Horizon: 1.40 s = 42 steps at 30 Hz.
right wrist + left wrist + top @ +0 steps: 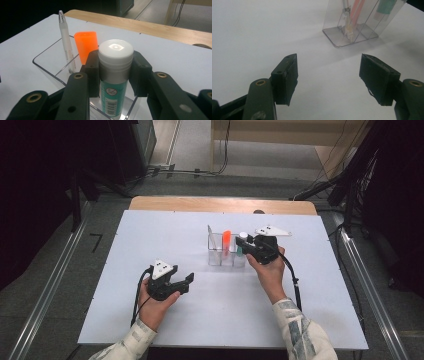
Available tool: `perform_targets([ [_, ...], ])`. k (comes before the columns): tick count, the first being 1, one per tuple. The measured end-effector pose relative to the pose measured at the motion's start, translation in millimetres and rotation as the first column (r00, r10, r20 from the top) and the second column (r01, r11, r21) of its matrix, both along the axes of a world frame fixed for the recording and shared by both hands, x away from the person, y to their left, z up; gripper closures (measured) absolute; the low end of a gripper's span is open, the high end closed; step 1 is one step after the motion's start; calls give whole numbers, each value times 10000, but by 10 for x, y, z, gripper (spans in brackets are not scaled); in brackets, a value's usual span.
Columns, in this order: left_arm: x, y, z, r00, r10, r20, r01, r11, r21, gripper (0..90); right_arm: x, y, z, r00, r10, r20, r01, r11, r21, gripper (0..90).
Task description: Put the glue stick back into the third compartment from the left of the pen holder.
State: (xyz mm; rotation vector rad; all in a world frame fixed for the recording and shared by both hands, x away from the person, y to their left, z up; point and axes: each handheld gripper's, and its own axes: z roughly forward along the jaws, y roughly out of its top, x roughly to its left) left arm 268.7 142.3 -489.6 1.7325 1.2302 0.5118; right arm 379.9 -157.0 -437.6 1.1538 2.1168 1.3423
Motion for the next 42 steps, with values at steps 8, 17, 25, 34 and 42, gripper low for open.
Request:
perform_targets([
  [8, -1, 1, 1, 10000, -5, 4, 5, 10000, -23, 321, -17, 20, -70, 10000, 49, -72, -51, 9998, -205, 622],
  [17, 1, -1, -2, 10000, -7, -3, 7, 10000, 2, 320, -28, 19, -100, 9999, 31, -168, -35, 9997, -257, 596],
  [25, -1, 2, 2, 10000, 2, 11, -2, 10000, -25, 321, -51, 8, -86, 10000, -3, -49, 3, 9998, -175, 533],
  [34, 2, 12, 4, 10000, 49, 24, -49, 10000, -14, 320, -99, -17, -48, 10000, 46, 63, -46, 10000, -19, 473],
  [42, 5, 27, 10, 9999, 103, 36, -103, 9999, -46, 319, -194, -102, 15, 9994, 5, 348, -11, 9998, 176, 432],
])
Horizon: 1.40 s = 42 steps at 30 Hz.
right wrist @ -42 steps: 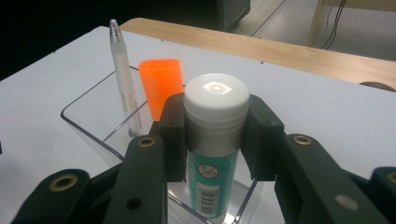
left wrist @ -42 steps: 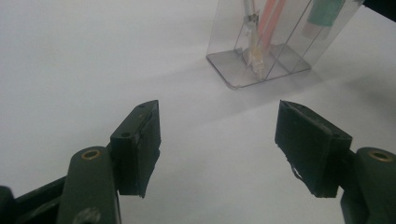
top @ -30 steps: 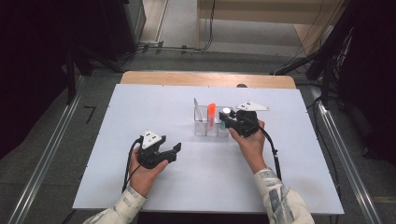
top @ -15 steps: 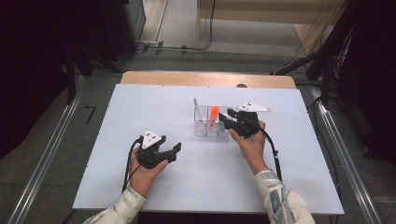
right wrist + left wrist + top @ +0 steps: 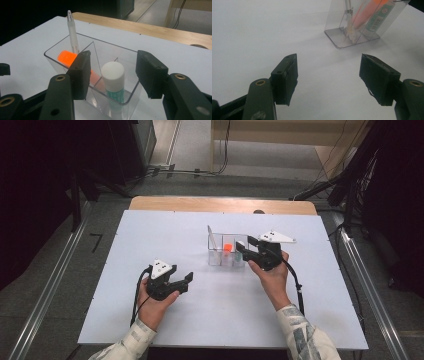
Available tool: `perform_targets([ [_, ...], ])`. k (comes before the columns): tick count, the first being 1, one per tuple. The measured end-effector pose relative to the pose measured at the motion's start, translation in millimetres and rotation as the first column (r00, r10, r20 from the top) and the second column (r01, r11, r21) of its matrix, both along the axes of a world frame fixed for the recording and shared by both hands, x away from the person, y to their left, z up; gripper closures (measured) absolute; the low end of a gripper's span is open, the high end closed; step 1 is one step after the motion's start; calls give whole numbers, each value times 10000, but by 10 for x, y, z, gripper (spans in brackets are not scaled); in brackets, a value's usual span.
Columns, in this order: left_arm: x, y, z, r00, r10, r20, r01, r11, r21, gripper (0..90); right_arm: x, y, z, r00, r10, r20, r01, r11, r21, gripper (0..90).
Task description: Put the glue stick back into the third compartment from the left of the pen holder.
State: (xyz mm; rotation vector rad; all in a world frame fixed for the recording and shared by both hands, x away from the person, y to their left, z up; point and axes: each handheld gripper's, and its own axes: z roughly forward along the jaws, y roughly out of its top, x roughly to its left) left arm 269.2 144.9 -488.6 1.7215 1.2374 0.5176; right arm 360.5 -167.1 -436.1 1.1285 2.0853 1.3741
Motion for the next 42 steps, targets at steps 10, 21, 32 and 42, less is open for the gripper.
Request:
perform_targets([
  [10, 10, 34, 6, 9999, 161, 28, -161, 9999, -1, 316, -104, -201, -37, 9994, -332, -133, 334, 9994, 114, 345],
  [21, 17, 128, 12, 9980, 633, 25, -633, 9980, 41, 280, -218, -305, -157, 9978, -580, -336, 575, 9982, -163, 223],
  [32, 20, 256, 17, 9939, 1103, -9, -1103, 9939, -20, 265, -304, -461, -268, 9946, -792, -674, 758, 9958, -518, 210],
  [42, 4, 344, 8, 9897, 1432, -11, -1432, 9897, 57, 248, -393, -565, -326, 9922, -1012, -724, 964, 9931, -673, 204],
])
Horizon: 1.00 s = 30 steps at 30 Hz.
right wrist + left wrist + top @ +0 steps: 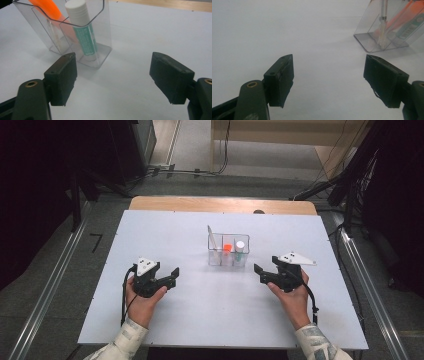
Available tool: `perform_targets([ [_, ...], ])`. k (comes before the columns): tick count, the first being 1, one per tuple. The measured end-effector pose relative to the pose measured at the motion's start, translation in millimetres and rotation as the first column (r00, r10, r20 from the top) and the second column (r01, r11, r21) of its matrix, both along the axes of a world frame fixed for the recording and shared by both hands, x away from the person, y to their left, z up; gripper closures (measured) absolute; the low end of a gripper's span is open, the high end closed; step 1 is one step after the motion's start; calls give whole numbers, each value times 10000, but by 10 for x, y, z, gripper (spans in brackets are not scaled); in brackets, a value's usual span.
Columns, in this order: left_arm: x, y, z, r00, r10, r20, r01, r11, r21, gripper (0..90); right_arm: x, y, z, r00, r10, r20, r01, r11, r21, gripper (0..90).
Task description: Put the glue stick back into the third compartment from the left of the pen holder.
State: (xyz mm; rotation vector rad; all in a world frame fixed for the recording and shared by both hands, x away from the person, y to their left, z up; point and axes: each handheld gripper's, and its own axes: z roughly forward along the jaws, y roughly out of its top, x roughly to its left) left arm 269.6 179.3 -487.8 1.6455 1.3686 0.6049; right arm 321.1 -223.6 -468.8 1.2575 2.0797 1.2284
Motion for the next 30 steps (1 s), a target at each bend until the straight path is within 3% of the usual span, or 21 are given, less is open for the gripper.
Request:
perform_targets([
  [10, -31, 153, -18, 9991, 422, -77, -422, 9991, 46, 244, -82, -216, 39, 9990, -435, 122, 434, 9990, 125, 196],
  [30, -161, 331, -42, 9978, 655, -103, -653, 9977, 178, 238, -238, -630, -2, 9914, -1303, 80, 1304, 9914, -79, 187],
])
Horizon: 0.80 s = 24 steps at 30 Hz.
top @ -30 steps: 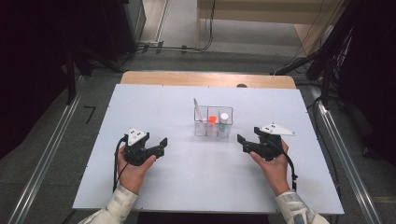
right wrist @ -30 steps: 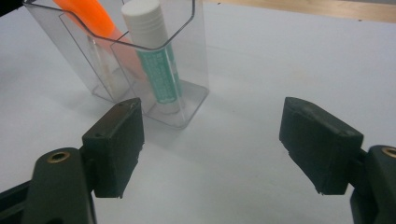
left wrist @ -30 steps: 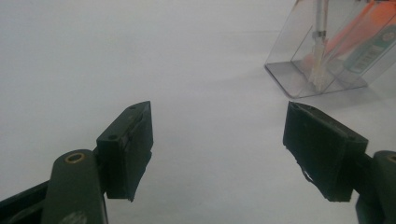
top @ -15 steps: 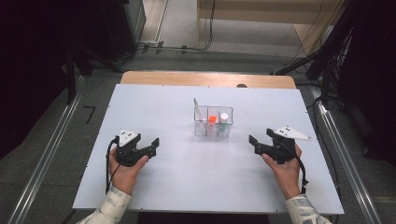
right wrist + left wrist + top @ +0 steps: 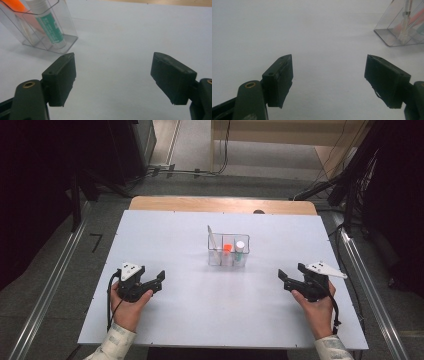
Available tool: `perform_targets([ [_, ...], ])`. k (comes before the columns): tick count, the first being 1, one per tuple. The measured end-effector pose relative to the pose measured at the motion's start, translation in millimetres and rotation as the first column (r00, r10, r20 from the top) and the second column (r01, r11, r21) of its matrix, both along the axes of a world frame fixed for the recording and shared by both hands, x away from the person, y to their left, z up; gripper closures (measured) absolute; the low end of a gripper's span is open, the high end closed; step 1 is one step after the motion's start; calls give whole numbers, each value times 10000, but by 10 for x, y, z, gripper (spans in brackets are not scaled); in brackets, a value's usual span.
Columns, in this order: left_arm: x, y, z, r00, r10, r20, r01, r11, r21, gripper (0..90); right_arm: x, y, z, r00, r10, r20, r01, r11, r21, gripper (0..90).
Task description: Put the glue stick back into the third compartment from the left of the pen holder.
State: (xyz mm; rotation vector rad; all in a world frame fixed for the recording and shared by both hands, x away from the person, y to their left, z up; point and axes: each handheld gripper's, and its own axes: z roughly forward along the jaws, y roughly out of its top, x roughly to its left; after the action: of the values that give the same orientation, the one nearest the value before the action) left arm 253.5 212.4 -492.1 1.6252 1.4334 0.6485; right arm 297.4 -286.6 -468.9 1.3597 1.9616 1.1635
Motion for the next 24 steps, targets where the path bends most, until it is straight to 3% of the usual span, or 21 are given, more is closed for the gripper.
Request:
perform_targets([
  [24, -88, 162, -62, 9992, 293, -266, -282, 9989, 382, 229, -163, -534, -98, 9895, -1380, -428, 1368, 9901, -302, 186],
])
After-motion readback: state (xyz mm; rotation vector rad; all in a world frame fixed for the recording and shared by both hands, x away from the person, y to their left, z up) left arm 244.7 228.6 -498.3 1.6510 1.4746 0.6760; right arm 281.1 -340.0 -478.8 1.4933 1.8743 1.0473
